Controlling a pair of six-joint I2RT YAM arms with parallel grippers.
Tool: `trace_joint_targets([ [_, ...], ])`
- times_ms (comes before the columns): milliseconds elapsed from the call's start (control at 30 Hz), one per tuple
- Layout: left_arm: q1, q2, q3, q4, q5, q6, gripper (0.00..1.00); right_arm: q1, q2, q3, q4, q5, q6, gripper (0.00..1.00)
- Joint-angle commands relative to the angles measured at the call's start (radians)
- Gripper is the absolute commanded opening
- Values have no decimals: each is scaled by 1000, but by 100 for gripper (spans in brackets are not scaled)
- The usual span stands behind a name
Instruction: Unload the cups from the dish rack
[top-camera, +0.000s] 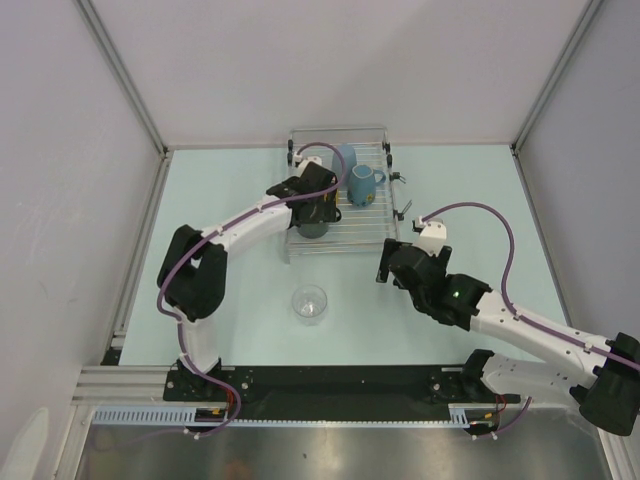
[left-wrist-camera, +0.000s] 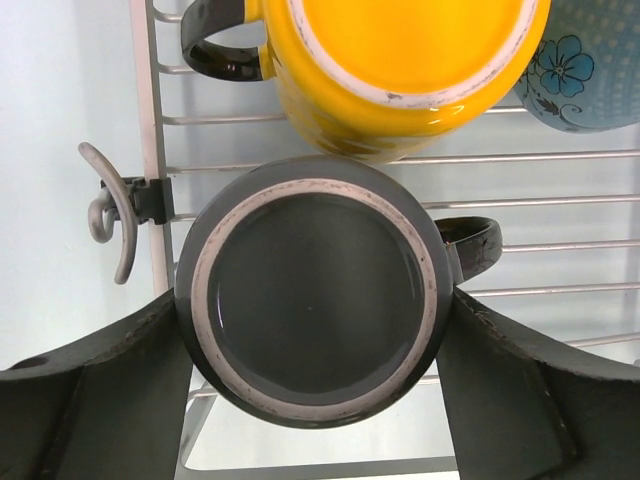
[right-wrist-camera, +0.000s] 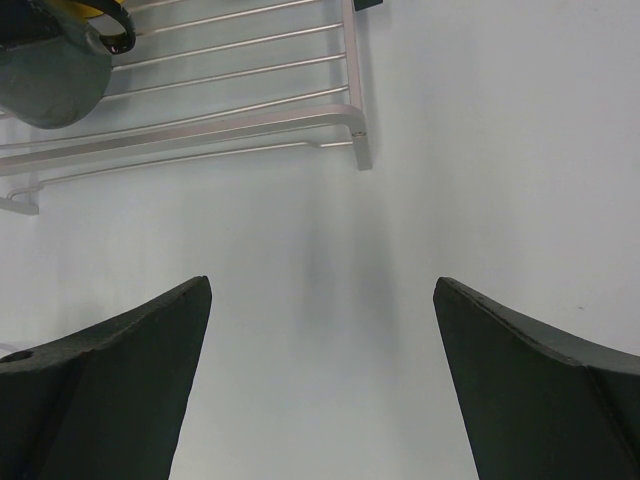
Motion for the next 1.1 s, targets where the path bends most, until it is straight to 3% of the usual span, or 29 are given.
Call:
trace_joint_targets([
  [0, 3, -31, -52, 1, 2, -12, 0, -3, -14, -5, 31, 5, 14, 100],
  [333, -22, -142, -153, 59, -27, 17, 0, 6, -21, -11, 32, 6, 22, 100],
  [767, -45, -314, -96, 23, -21, 57, 0, 11, -49, 8, 11, 15, 22, 100],
  [1067, -48, -501, -183, 149, 163, 49, 0, 11, -90, 24, 16, 15, 15, 100],
])
